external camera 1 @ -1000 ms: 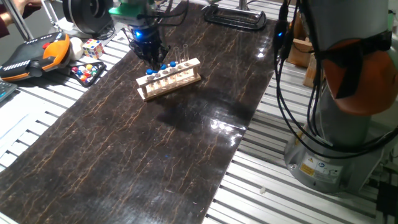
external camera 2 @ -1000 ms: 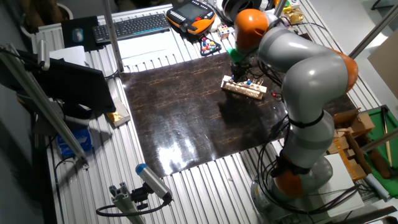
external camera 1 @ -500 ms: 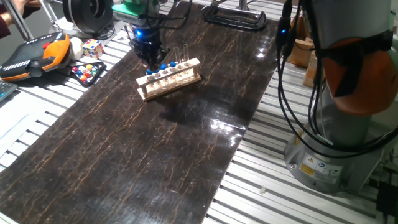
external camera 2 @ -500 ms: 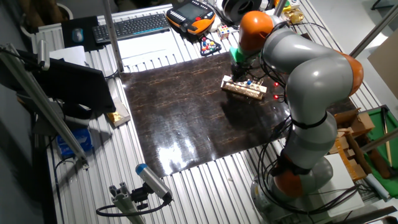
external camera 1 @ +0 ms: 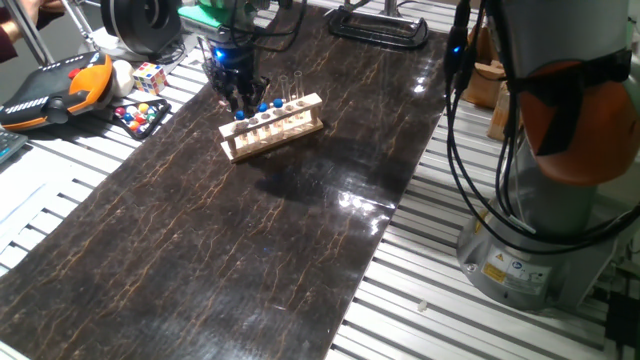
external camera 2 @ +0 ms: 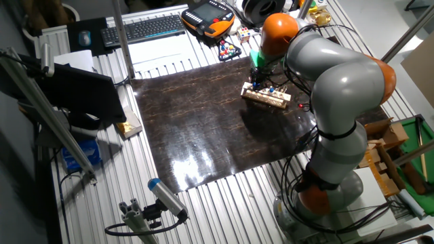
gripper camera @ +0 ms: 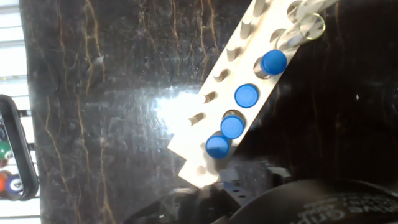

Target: Shake the test tube

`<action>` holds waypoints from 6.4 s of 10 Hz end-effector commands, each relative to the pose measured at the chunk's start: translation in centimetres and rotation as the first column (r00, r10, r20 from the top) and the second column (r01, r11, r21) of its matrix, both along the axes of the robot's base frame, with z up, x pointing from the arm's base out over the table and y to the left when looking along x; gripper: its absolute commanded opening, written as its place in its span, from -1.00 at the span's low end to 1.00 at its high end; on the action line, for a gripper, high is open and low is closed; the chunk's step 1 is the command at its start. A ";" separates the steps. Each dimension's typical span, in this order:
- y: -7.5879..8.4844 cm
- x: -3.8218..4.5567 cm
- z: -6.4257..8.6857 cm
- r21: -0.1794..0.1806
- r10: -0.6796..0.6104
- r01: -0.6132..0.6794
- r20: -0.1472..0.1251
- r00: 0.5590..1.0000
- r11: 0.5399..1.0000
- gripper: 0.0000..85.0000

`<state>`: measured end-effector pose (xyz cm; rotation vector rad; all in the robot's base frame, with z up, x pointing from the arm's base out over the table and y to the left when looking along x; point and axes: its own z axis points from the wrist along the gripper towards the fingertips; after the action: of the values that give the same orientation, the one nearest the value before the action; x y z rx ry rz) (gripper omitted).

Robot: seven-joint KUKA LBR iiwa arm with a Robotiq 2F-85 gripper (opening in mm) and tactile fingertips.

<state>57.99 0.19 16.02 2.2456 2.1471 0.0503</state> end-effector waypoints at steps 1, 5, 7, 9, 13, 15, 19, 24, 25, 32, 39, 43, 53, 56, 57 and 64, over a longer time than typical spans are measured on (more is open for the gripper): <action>0.0 0.36 -0.2 -0.003 -0.008 0.008 -0.013 1.000 1.000 -0.17; -0.4 0.95 -0.6 0.005 -0.076 0.076 0.005 0.997 0.997 -0.16; -0.4 1.12 -0.9 0.009 -0.152 0.152 0.008 0.988 0.988 -0.07; -0.6 1.24 -0.9 0.018 -0.207 0.207 -0.003 0.978 0.978 0.02; -1.6 1.49 -1.5 0.012 -0.239 0.239 -0.016 0.971 0.971 0.11; -2.1 1.66 -2.2 0.021 -0.283 0.283 -0.017 0.959 0.959 0.11; -2.1 1.76 -3.0 0.034 -0.324 0.326 -0.045 0.945 0.945 0.12; -2.2 1.67 -4.0 0.045 -0.330 0.332 -0.042 0.943 0.942 0.09; -2.2 1.62 -4.0 0.044 -0.331 0.333 -0.040 0.943 0.942 0.08; -2.4 1.28 -4.4 0.048 -0.323 0.324 -0.022 0.946 0.945 -0.25; -2.3 1.07 -3.8 0.054 -0.293 0.293 -0.010 0.956 0.954 -0.37; -2.3 0.95 -2.4 0.052 -0.283 0.283 -0.014 0.959 0.958 -0.30; -0.7 0.06 4.1 0.030 -0.096 0.097 -0.022 0.995 0.995 -0.63; -0.1 -0.26 4.9 0.025 0.006 -0.006 -0.019 1.000 1.000 -0.98; 0.0 -0.27 5.0 0.030 0.022 -0.021 -0.023 0.999 0.999 -0.98; 2.9 -0.97 6.5 0.105 0.116 -0.111 -0.040 0.992 0.988 -0.98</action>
<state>57.02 3.20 22.54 2.1974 2.3444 0.1164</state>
